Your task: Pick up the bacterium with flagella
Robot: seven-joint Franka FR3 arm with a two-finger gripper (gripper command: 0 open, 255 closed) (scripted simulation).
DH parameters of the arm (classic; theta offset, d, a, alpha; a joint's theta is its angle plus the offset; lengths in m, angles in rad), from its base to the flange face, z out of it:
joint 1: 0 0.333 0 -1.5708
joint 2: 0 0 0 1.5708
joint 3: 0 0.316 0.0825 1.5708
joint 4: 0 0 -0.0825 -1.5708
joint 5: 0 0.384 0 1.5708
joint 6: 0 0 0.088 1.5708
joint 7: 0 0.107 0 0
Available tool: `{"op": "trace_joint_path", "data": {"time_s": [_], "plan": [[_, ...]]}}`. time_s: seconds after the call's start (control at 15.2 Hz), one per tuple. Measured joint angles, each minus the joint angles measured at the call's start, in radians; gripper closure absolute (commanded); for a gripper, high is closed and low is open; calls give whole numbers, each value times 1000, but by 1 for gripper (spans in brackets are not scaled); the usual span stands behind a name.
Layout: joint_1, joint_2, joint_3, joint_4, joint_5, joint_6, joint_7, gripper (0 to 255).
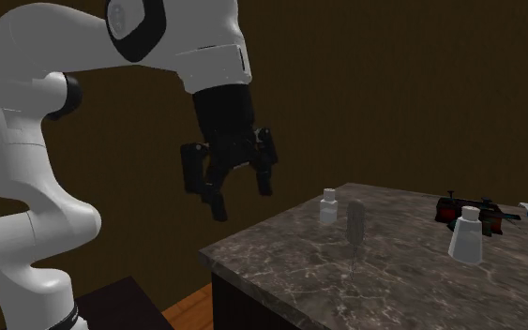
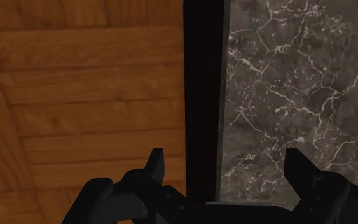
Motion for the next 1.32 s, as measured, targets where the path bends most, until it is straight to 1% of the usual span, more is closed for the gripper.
{"op": "trace_joint_path", "data": {"time_s": [0.26, 0.33, 0.4, 0.53, 0.86, 0.99, 1.32], "plan": [[21, 124, 48, 100, 14, 40, 70, 0], [23, 160, 56, 147, 13, 32, 85, 0], [28, 184, 63, 169, 16, 37, 97, 0], [43, 257, 88, 232, 10, 57, 136, 0], [78, 413, 124, 410, -9, 56, 213, 0], [83, 430, 127, 416, -11, 69, 220, 0], [83, 433, 127, 353, -5, 134, 207, 0]]}}
